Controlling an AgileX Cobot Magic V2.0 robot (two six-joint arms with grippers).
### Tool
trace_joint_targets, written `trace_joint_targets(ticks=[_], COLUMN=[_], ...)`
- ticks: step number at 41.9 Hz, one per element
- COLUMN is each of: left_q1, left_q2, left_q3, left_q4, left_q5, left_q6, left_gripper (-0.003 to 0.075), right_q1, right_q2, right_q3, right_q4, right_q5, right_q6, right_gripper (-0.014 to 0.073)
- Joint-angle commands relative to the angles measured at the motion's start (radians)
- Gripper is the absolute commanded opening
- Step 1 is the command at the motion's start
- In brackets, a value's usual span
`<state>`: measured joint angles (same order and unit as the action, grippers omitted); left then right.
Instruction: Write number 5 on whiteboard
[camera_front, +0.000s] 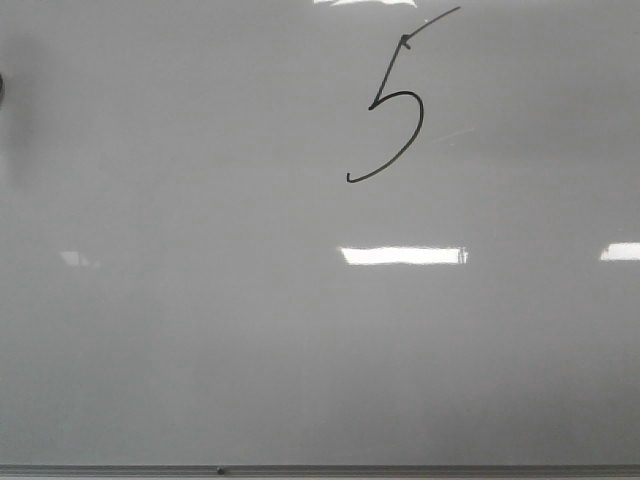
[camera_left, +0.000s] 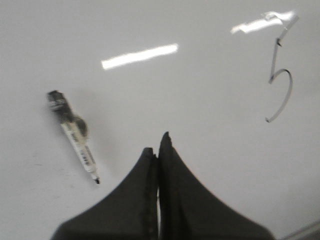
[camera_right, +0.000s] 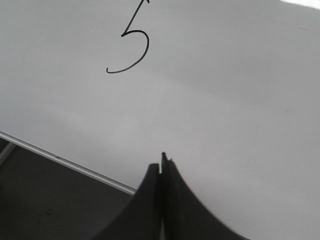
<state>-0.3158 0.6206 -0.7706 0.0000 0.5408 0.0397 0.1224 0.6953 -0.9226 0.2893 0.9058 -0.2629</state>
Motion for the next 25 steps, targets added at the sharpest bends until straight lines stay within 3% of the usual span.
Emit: trace_joint_targets(ticks=[1,7,8,15,25], left_q1=[0.081,0.184,0.347,0.375,0.341], left_q2=[-0.082,-0.247,-0.572,-0.643,-0.643], left_q3=[0.100,0.328,0.689,0.785,0.782], left_q4=[0.035,0.043,-0.023,-0.057,-0.057], left_q5=[-0.203,-0.365,-0.531,-0.605,-0.576], left_q6=[-0.003,-0.003,-0.003,-0.003,-0.003], left_gripper=[-0.0020,-0.0020,-0.0020,-0.0020,-0.0020], right_q1=[-0.008,-0.008,-0.008,-0.008,-0.008], right_q2=[-0.002,-0.002,-0.002,-0.002,0.000], right_q3=[-0.032,-0.032,-0.032,-0.032,-0.032], right_q4=[0.015,0.015,0.015,0.015,0.015], right_q5=[-0.065,-0.065,-0.065,-0.065,-0.059], right_q6=[0.000,0.000,0.000,0.000,0.000], right_gripper=[-0.0060,-0.0060,-0.0060,-0.0060,-0.0060])
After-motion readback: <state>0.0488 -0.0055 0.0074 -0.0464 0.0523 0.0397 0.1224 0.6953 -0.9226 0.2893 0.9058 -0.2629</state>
